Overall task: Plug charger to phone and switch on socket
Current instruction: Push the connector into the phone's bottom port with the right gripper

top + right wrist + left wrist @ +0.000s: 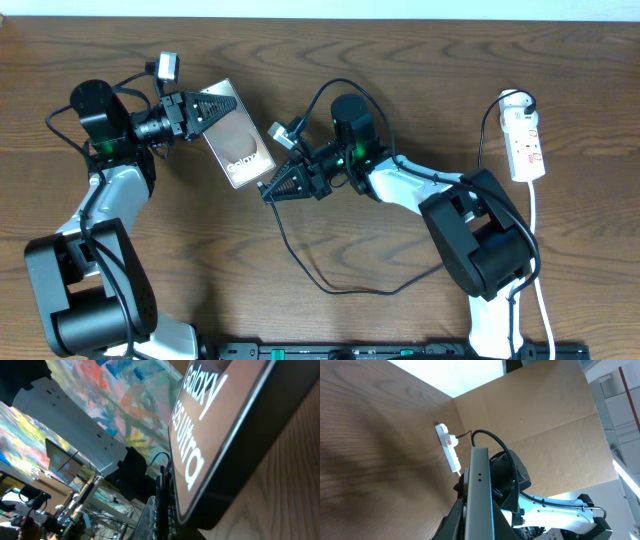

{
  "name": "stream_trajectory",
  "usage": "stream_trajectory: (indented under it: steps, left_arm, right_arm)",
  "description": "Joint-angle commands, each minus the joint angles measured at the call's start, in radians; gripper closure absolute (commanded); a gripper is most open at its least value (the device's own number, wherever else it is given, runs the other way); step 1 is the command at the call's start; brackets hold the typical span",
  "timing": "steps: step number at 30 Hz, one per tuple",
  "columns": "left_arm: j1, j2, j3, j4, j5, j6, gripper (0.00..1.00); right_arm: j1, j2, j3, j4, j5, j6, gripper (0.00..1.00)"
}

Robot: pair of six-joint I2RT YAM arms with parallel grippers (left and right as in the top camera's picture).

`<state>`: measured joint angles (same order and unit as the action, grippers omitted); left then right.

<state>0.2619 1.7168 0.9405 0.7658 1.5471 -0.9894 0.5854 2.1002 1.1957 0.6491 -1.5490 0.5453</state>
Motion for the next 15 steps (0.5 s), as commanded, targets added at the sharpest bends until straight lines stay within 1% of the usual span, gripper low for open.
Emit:
stream_trajectory:
  steps: [1,15]
  left_arm:
    - [0.001,0.0,0.005,0.006,0.024,0.017,0.92]
    - [0.0,0.0,0.005,0.006,0.024,0.016,0.93]
  right_arm:
    - [-0.004,-0.008,0.007,0.006,-0.013,0.008,0.99]
    - [-0.004,-0.008,0.007,0.006,-0.004,0.012,0.99]
